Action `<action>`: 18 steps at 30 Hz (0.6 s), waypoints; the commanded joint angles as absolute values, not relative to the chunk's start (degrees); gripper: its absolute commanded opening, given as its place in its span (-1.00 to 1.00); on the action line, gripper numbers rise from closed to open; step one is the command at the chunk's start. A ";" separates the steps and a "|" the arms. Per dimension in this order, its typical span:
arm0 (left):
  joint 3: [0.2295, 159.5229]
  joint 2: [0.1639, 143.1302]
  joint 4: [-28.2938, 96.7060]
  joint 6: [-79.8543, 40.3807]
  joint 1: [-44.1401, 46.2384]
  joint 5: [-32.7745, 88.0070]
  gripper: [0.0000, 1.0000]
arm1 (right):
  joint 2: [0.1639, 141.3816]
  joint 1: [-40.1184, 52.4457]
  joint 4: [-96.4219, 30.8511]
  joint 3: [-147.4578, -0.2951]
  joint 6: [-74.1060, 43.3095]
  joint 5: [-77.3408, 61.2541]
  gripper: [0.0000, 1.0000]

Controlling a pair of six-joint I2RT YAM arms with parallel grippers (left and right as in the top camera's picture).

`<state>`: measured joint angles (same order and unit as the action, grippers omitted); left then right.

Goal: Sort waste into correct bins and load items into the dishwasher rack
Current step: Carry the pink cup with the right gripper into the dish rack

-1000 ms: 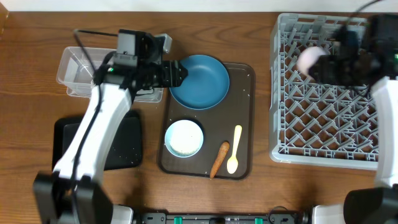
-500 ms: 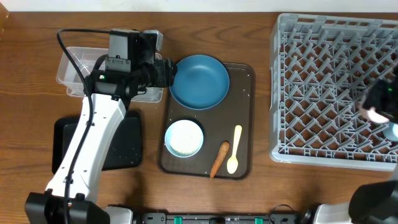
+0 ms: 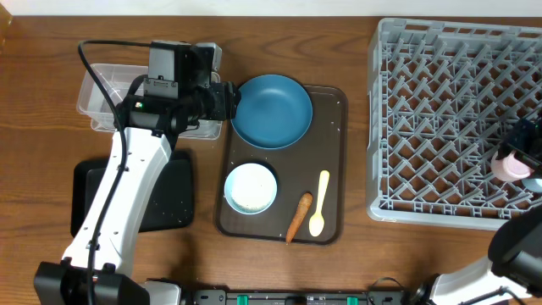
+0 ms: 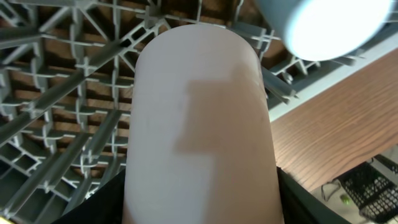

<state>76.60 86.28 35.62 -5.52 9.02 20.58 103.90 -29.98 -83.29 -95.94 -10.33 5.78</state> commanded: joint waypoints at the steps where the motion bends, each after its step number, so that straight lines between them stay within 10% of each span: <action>1: 77.10 86.46 35.75 -4.54 8.80 19.81 0.17 | 106.41 -30.04 -83.40 -96.60 -11.51 5.56 -0.75; 11: 77.10 86.46 35.75 -4.54 8.80 19.81 0.17 | 110.65 -30.04 -82.94 -96.60 -10.63 5.76 -0.52; 15: 77.10 86.46 35.79 -4.54 8.80 19.84 0.23 | 110.65 -30.04 -82.94 -96.60 -10.37 5.69 0.57; 18: 77.10 86.46 35.77 -4.54 8.80 19.84 0.24 | 110.61 -29.93 -82.85 -96.60 -10.15 5.52 0.66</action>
